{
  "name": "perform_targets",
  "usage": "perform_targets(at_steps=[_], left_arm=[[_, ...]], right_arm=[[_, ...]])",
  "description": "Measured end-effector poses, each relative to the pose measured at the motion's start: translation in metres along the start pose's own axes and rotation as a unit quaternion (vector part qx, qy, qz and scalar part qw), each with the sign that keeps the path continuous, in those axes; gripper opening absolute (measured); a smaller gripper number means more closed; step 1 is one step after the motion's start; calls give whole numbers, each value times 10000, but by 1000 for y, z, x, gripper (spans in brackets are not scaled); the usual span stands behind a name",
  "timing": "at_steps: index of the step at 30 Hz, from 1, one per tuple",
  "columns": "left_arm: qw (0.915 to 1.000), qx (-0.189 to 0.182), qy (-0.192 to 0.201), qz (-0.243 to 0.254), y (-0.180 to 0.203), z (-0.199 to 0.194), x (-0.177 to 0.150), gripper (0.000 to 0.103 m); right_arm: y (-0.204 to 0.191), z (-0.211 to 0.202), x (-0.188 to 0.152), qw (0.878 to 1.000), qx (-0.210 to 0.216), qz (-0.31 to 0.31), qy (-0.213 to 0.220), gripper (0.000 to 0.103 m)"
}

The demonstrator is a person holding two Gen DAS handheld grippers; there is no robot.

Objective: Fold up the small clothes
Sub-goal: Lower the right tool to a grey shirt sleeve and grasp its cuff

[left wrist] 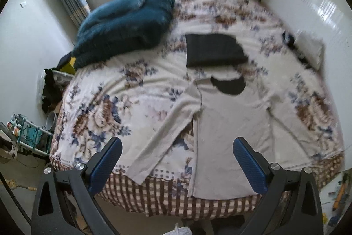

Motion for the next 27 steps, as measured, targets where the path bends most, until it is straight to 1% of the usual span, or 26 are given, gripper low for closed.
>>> perform_targets(at_steps=[2,4,7,8,9,12,15,17,18,19,20,21,22,23,25,27], left_arm=[[9995,137,-278,40,11,37,-4,103],[9983,149,-569,-9,22,76,-8,103],[9952,104,-974,-84,42,134,-13,103],[9941,81,-1075,-93,45,151,-17,103],[9928,65,-1191,-102,53,170,-19,103],[9896,128,-1425,-134,67,219,-27,103],[9858,160,-1654,-253,73,260,-35,103],[9835,173,-1774,-310,73,280,-39,103],[9830,156,-1803,-320,73,291,-40,103],[9830,148,-1804,-322,73,297,-40,103],[9830,149,-1805,-310,72,302,-42,103],[9831,142,-1801,-294,71,306,-43,103],[9833,133,-1789,-290,69,309,-44,103],[9833,129,-1790,-294,64,310,-47,103],[9834,87,-1780,-350,56,311,-49,103],[9835,55,-1757,-421,44,308,-52,103]], right_arm=[[23,60,17,9990,63,372,-221,82],[43,119,34,9962,154,737,-430,82],[65,215,58,9873,407,1325,-776,79],[66,236,61,9851,424,1439,-841,79],[71,269,68,9812,447,1621,-947,79],[80,338,74,9681,506,2120,-1239,79],[86,394,78,9590,461,2417,-1410,79],[82,416,77,9569,458,2468,-1462,79],[77,426,77,9579,427,2450,-1437,79],[72,429,77,9607,379,2402,-1336,76],[68,429,78,9637,355,2345,-1224,70],[60,428,80,9686,367,2230,-1038,50],[53,426,80,9715,348,2140,-961,23],[44,424,81,9742,311,2053,-882,9],[26,416,82,9779,363,1932,-713,8],[-9,396,84,9858,436,1544,-504,8]])
Point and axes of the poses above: each gripper's, at about its wrist camera, not at the fingertips, and z roughly the way its jaws point, y to its right, x to its top, the point moved 3 cm from there along z, roughly the way its jaws point, and after that the axes turned 4 degrees about z, right-handed, at the moved point
